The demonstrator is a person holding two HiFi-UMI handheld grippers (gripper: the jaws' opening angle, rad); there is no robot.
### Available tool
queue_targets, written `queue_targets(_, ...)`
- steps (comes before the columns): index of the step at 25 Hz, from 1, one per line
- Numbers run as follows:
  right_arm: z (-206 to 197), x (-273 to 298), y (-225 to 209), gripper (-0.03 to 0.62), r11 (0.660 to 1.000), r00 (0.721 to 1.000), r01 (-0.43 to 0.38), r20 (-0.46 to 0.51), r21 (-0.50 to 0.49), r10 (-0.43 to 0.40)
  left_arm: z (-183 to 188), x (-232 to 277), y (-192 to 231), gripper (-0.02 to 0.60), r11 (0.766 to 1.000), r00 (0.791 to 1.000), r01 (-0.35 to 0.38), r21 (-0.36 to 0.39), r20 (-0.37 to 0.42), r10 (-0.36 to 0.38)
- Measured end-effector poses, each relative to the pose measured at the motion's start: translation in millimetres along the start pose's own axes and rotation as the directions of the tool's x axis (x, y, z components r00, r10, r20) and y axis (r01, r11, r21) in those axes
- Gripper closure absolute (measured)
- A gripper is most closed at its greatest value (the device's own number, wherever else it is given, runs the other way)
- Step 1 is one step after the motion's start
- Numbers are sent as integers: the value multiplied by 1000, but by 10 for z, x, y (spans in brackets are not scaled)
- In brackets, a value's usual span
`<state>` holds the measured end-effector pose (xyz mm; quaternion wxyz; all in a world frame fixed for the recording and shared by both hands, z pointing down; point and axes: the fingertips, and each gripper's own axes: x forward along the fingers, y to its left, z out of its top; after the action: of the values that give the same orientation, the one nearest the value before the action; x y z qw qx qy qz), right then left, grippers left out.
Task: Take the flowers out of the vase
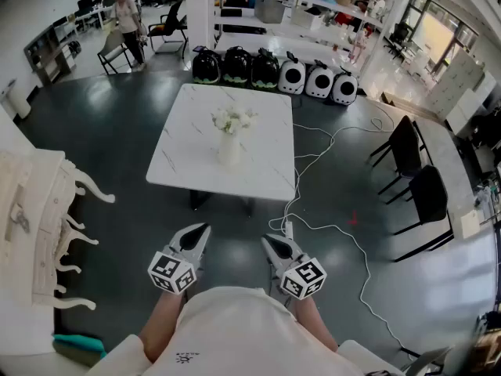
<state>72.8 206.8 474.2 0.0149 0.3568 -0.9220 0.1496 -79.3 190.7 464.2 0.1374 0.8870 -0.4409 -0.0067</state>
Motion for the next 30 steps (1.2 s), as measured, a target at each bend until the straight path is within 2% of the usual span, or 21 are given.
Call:
queue_targets(8, 84, 69, -89, 595, 1000, 1000, 3, 14, -10, -3, 70, 65, 118, 592, 999, 1000, -24, 30, 8, 24)
queue_targets(17, 117, 43, -164, 594, 1000, 999, 20, 46, 23, -21, 128, -23, 275, 592, 998, 998, -54, 7, 26, 54)
queue_targets(30, 15, 165, -93, 594, 995, 996, 80, 46, 55, -82, 91, -168, 460, 592, 1000, 1000, -10, 14, 22, 9)
